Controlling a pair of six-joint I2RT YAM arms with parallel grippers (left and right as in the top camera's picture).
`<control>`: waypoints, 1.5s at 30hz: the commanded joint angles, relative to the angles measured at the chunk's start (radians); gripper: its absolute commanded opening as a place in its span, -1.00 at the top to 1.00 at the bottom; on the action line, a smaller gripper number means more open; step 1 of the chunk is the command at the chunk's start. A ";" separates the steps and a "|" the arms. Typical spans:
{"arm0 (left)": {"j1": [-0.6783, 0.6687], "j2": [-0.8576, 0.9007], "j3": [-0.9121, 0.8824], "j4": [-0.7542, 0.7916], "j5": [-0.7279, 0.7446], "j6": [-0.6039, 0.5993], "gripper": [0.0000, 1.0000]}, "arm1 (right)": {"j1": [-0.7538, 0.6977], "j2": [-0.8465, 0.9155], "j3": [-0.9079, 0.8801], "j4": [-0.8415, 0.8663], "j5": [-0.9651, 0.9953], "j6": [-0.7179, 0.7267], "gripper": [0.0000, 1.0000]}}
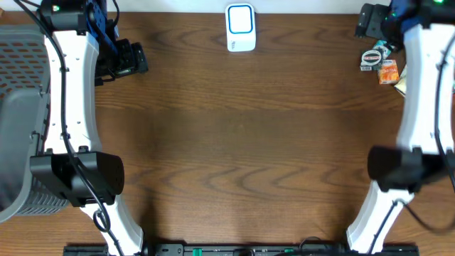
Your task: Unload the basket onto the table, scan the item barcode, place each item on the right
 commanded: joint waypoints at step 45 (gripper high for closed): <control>0.004 0.006 0.003 -0.003 -0.009 0.006 -0.96 | 0.848 -0.870 -0.703 -0.141 0.382 0.284 -0.99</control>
